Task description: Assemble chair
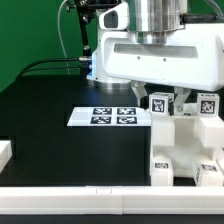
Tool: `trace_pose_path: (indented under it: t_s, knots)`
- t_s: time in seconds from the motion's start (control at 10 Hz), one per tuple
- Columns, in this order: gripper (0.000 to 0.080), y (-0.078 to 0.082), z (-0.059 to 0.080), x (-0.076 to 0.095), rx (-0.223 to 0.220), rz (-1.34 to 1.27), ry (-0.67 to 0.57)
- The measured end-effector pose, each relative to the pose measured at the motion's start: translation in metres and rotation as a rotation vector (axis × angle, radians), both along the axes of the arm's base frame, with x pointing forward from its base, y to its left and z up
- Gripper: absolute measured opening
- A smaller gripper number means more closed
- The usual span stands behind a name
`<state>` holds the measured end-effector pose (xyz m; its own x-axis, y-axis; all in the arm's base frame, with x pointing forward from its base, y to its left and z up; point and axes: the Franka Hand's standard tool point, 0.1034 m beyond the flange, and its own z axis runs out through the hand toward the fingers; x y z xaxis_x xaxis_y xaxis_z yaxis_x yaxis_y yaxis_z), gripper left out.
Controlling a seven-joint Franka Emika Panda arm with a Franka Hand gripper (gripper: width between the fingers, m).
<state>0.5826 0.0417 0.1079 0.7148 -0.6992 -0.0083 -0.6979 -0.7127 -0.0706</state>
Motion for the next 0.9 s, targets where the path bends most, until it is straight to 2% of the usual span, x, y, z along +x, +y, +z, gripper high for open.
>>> trace_pose_path:
  t_s: [0.1,0.2,0.3,0.5,0.6,0.7,0.9]
  knots:
    - [0.0588,0.001,0.005,0.004,0.004,0.003,-0.008]
    - [0.0588,0.001,0.011,0.006,0.009,0.008,-0.014]
    - [0.0638,0.002,0.020,0.008,0.018,0.014,-0.008]
    - [0.0646,-0.006,0.042,0.015,0.039,0.043,-0.037]
    - [0.0648,-0.008,0.047,0.018,0.040,0.044,-0.049]
    - [0.0648,-0.006,0.041,0.016,0.038,0.047,-0.040]
    - [0.0648,-0.006,0.040,0.015,0.037,0.048,-0.037]
